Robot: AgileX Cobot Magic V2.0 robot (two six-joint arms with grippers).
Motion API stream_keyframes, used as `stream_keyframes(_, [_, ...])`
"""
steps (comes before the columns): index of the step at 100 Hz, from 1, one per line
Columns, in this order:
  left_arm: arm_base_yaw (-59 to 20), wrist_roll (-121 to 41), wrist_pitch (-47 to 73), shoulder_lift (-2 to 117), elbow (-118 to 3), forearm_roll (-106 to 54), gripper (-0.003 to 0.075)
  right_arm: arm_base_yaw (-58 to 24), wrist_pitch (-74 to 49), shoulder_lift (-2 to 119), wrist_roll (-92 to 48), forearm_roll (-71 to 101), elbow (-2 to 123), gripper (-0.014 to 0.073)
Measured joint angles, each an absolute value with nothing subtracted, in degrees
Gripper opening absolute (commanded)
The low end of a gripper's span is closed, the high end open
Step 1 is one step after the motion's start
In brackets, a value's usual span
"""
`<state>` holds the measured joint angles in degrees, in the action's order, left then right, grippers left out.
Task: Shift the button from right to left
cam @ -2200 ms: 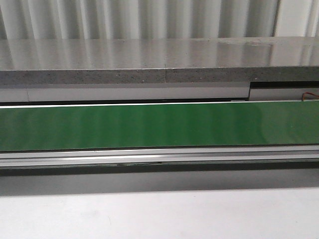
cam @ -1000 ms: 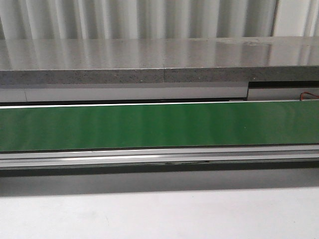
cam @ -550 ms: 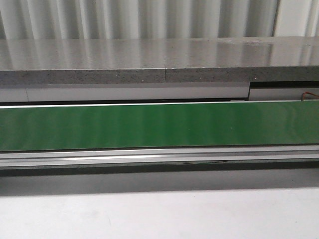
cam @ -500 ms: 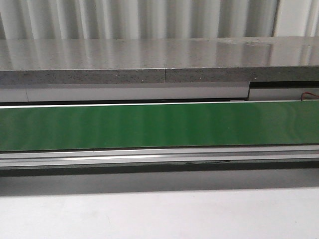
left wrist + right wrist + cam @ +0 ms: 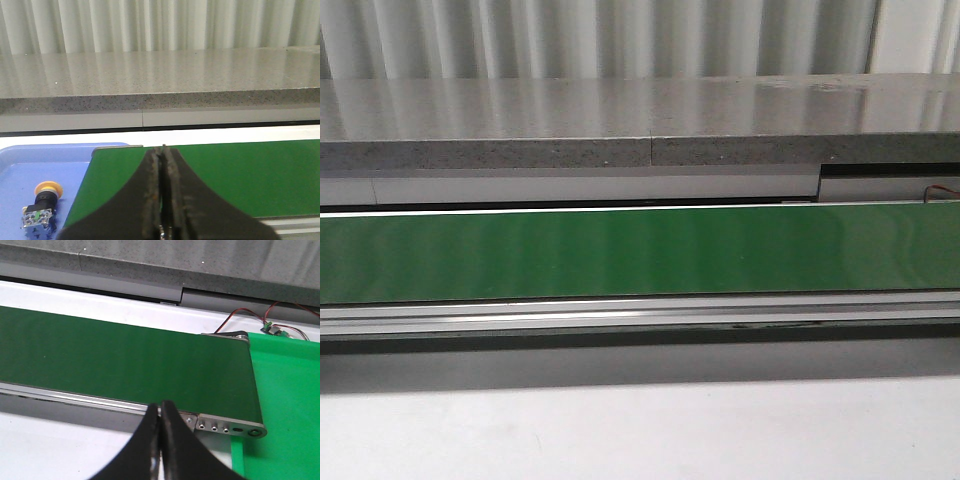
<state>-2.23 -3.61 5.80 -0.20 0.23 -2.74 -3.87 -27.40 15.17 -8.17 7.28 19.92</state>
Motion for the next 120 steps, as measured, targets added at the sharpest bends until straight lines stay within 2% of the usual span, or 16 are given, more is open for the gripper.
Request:
stream_keyframes(28, [-2.23, -3.61, 5.91, -0.2, 0.23, -2.74, -0.002, -3.5, -25.15, 15.17, -8.17, 4.06, 19.67, -0.0067])
stream_keyframes(61, [-2.23, -3.61, 5.91, -0.2, 0.23, -2.74, -0.002, -0.48, -7.23, 11.59, -0.84, -0.64, 9.02, -0.0067])
stream_keyframes(86, [-2.23, -3.61, 5.91, -0.2, 0.23, -2.74, -0.002, -0.48, -5.35, 5.62, 5.34, -1.38, -1.07, -0.0067])
stream_keyframes(120, [-2.23, -3.61, 5.91, -0.2, 0.23, -2.74, -0.002, 2.81, -8.52, -0.59, 5.91, -2.71, -1.58, -0.0067])
